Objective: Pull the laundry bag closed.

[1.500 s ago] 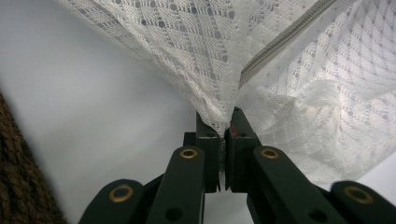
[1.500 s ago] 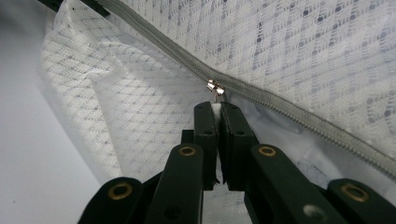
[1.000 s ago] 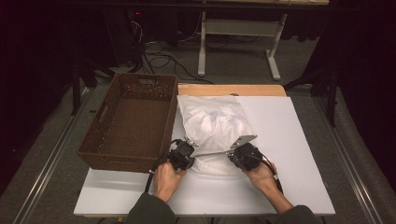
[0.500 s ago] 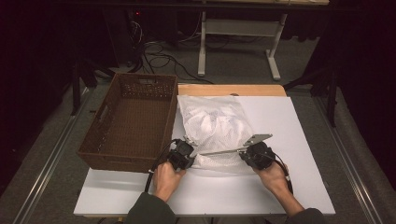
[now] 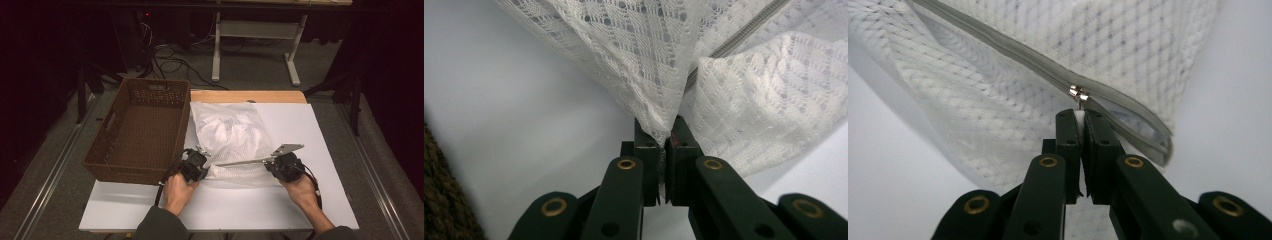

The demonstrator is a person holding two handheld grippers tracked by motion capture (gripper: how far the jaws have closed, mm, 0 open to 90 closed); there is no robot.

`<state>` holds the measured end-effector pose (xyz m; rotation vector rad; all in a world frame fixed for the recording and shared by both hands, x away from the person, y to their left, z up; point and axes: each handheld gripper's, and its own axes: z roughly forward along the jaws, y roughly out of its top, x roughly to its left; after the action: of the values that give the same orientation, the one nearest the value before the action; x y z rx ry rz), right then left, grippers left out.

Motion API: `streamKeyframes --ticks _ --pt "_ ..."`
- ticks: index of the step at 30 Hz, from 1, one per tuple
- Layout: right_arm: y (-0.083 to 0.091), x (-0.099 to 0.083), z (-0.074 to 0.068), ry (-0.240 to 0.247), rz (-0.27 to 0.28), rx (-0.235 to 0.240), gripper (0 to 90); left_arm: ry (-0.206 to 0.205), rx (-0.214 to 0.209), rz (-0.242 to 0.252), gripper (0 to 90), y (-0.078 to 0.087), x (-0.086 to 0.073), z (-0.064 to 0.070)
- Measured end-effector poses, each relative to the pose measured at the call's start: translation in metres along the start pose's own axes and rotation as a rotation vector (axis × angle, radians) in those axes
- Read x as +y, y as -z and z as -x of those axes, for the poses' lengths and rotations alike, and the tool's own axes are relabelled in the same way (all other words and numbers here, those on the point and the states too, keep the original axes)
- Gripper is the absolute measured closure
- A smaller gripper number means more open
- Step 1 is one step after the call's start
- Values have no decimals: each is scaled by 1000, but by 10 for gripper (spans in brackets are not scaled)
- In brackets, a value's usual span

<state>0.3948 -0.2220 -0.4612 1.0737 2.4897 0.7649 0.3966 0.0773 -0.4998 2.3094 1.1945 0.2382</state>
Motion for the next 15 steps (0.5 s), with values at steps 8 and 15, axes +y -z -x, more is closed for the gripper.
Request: streamKeyframes --ticks 8,15 --pt "5 -10 11 -37 13 -11 873 3 -2 0 859 0 0 0" --pt "6 -17 19 -61 24 -10 873 11 -11 0 859 0 0 -2"
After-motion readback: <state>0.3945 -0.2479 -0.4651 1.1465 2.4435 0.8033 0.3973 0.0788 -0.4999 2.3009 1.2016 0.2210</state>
